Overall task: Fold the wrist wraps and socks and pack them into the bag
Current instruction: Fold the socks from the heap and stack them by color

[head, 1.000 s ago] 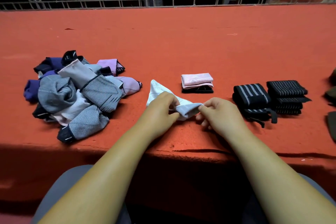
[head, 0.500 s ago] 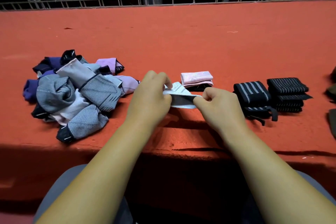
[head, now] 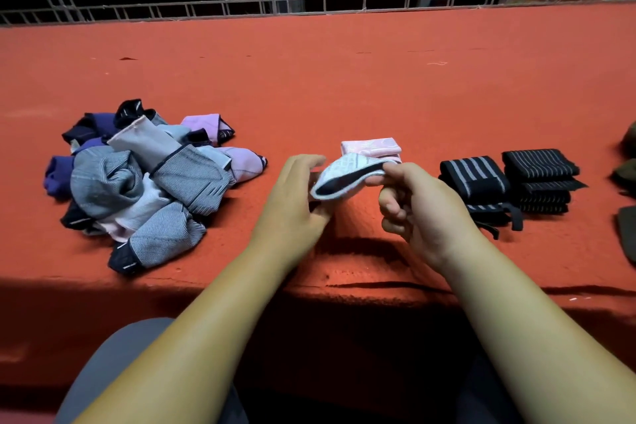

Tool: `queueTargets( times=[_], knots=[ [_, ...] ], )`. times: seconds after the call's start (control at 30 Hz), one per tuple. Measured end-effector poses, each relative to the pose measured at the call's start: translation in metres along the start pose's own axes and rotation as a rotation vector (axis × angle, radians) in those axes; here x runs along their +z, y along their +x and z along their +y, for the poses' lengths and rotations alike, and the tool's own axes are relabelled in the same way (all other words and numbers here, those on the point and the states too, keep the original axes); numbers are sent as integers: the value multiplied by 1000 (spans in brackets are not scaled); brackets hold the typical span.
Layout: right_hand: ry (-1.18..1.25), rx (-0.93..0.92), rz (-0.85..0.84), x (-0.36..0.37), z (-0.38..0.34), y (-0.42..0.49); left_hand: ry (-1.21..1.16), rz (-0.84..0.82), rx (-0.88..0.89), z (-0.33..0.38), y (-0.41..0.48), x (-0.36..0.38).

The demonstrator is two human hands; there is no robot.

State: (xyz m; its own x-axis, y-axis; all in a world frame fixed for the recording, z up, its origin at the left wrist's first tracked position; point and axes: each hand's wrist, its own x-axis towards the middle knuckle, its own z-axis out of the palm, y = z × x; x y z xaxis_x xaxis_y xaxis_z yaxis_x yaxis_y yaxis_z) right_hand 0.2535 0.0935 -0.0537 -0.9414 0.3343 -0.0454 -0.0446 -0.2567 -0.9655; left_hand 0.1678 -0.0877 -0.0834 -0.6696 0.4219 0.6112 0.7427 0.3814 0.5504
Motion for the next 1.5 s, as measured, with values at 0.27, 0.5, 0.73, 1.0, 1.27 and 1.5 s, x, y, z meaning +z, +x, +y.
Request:
queueTargets(
  times=[0.27, 0.5, 0.73, 1.0, 1.27, 1.5],
  knots=[
    [-190, -268, -1, -14, 0, -3, -353, 159, -141, 20, 10, -15],
    [-394, -431, -149, -5, 9, -7, -580, 218, -253, 35, 24, -22],
    [-89, -297, -61, 8, 10, -5, -735, 72, -435, 46, 27, -26],
    [33, -107, 9, 7, 14, -1, -1019, -292, -582, 12, 17, -26],
    [18, -280, -92, 10, 10, -10, -959, -170, -503, 21, 16, -29],
    [-28, -209, -42, 8, 9, -12, -777, -167, -543, 17, 16, -24]
  ],
)
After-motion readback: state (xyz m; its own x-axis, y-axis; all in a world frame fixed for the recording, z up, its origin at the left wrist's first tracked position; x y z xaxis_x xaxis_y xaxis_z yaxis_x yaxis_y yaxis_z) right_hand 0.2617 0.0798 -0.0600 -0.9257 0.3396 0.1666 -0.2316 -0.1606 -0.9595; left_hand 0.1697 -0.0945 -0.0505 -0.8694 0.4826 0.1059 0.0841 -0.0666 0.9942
